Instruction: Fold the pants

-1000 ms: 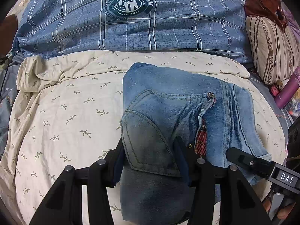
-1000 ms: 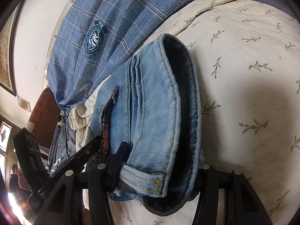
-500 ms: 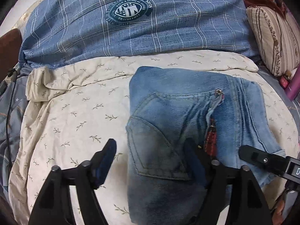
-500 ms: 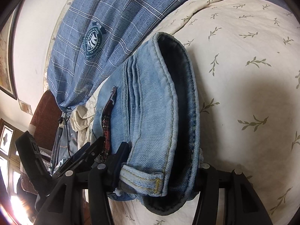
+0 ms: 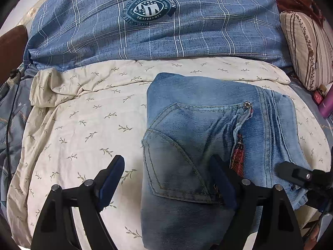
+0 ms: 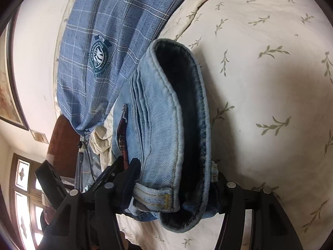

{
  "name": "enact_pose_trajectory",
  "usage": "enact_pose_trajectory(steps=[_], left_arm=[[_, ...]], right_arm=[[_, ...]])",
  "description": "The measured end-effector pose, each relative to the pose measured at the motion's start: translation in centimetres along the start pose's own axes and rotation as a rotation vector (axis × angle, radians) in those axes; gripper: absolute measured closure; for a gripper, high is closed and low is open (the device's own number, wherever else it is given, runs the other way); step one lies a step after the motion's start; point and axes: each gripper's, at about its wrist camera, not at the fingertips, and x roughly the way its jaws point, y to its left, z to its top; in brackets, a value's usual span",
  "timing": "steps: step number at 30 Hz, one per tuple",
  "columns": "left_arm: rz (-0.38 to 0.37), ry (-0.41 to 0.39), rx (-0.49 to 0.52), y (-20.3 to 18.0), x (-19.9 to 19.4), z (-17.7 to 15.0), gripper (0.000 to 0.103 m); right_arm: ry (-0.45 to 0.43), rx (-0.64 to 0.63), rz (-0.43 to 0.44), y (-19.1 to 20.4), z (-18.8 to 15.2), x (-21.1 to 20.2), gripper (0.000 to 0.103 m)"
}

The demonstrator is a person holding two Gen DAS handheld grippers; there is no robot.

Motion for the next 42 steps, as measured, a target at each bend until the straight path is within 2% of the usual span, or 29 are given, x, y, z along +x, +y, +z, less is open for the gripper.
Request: enact_pose_trajectory(steps=[8,11,14,17,18,19,20,25,29,31,35,38,39,40,42], left_arm=[[-0.025,0.011,-0.033,0.6,0.2,0.1,0.015],[-0.052,0.021,-0.045,0.9,0.4,0.2,0.014],[-0.073,0.026,-0.044,1.1,0.6,0.2,0.014],[-0.102,0.028,-0.037,1.3,0.8,0.3,0.014],[-0.124,0.032,-0.042,1.4,0.9,0.4,0.019],[-0.154,0.036,-0.046,1.5,0.9,0.4,0.031],[-0.186,0.039,-0.046,1.5,0.8,0.4,0.037],[-0.187,0.022,-0.044,1.0,0.1,0.5,0.054],[-0.204,0.019,-0.076,1.8,-0.2,0.6,0.061],[-0.202,0.014,-0.077,1.9,-0.5,0.7,0.063],[-0.189,0.017,-0.049,1.6,-0.7,0.7,0.063],[-0.177,0.054,-0.064,1.9,0.2,0.5,0.044],[-0.175,0.057,-0.076,2.1,0.3,0.4,0.032],[-0.167,0.064,-0.08,2.2,0.4,0.3,0.024],[-0.172,0.065,-0.085,2.6,0.2,0.1,0.023]], right_arm=[[-0.031,-0.037,-0.021,0.7,-0.1,-0.3,0.037],[-0.047,-0.089,-0.062,1.4,-0.3,-0.2,0.037],[-0.049,-0.193,-0.144,2.5,-0.8,0.4,0.037],[-0.06,-0.258,-0.179,3.4,-1.3,0.8,0.04],[-0.063,-0.262,-0.178,3.5,-1.3,0.9,0.042],[-0.068,-0.264,-0.178,3.6,-1.3,1.0,0.043],[-0.072,-0.269,-0.18,3.7,-1.3,1.0,0.043],[-0.11,-0.363,-0.233,5.3,-1.9,1.3,0.045],[-0.128,-0.379,-0.231,5.3,-2.0,0.8,0.047],[-0.149,-0.427,-0.254,6.1,-2.5,0.8,0.047],[-0.158,-0.466,-0.283,6.5,-2.9,1.0,0.047],[-0.127,-0.395,-0.261,5.3,-2.3,1.0,0.047],[-0.12,-0.367,-0.244,5.0,-2.1,0.9,0.047],[-0.112,-0.342,-0.231,4.6,-1.9,0.8,0.046],[-0.089,-0.263,-0.194,3.7,-1.4,0.6,0.044]])
